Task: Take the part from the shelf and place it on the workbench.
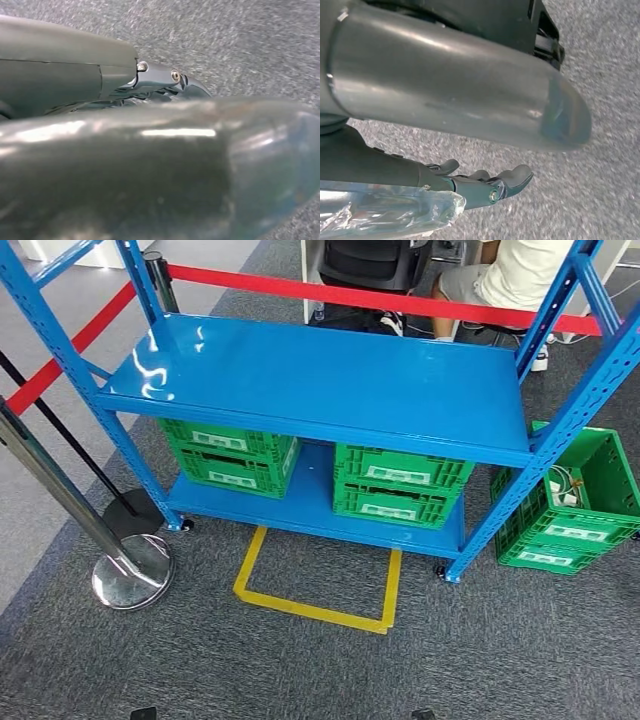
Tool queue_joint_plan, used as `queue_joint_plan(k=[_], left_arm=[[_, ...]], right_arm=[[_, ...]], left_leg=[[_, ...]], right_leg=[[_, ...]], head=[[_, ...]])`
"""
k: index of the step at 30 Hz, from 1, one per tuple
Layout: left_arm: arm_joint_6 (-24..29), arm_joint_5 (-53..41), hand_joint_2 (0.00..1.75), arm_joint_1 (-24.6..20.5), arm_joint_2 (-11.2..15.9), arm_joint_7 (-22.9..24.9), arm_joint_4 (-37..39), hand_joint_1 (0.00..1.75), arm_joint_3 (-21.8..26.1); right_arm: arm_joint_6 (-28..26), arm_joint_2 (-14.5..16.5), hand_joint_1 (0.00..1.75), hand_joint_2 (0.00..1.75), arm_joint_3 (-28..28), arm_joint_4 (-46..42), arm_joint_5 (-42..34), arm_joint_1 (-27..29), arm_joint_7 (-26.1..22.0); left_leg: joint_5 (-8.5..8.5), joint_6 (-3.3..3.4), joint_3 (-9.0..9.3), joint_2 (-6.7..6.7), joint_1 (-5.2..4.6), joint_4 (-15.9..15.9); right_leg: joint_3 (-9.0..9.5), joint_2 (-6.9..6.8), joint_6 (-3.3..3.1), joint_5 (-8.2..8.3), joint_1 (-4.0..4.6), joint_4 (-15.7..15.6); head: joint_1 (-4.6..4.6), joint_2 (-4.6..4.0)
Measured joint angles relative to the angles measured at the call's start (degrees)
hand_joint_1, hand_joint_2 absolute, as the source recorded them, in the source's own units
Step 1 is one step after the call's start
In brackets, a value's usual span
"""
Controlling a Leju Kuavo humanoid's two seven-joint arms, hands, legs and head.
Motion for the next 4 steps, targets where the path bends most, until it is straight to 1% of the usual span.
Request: queue_joint_plan(k=[1, 2, 3, 4], left_arm=[[0.0, 0.0, 0.00, -0.1, 0.0, 0.0, 0.0, 0.00, 0.0], [0.0, 0.0, 0.00, -0.2, 0.0, 0.0, 0.0, 0.00, 0.0], [0.0, 0.0, 0.00, -0.2, 0.1, 0.0, 0.0, 0.00, 0.0], [0.0, 0.0, 0.00, -0.2, 0.1, 0.0, 0.0, 0.00, 0.0]], right_arm=[[0.0, 0.0, 0.00, 0.00, 0.0, 0.0, 0.0, 0.0, 0.0], [0.0, 0.0, 0.00, 0.00, 0.0, 0.0, 0.0, -0.1, 0.0], [0.0, 0.0, 0.00, 0.00, 0.0, 0.0, 0.0, -0.2, 0.0], [0.0, 0.0, 0.00, 0.00, 0.0, 0.0, 0.0, -0.3, 0.0]], left_leg=[[-0.39, -0.26, -1.02, 0.05, 0.07, 2.1], [-1.25, -0.56, -2.79, 0.10, 0.18, 5.1], [-2.64, -0.85, -5.04, 0.13, 0.31, 8.5], [-3.45, -1.00, -6.26, 0.14, 0.39, 10.3]], right_leg=[[0.64, -0.02, -0.27, -0.16, -0.18, -0.3], [1.09, -0.06, -0.42, -0.42, -0.29, -0.5], [1.51, -0.06, -0.55, -0.79, -0.33, -0.6], [1.69, -0.06, -0.59, -0.98, -0.34, -0.6]], head=[[-0.15, 0.00], [-0.27, 0.00], [-0.37, 0.00], [-0.41, 0.00]])
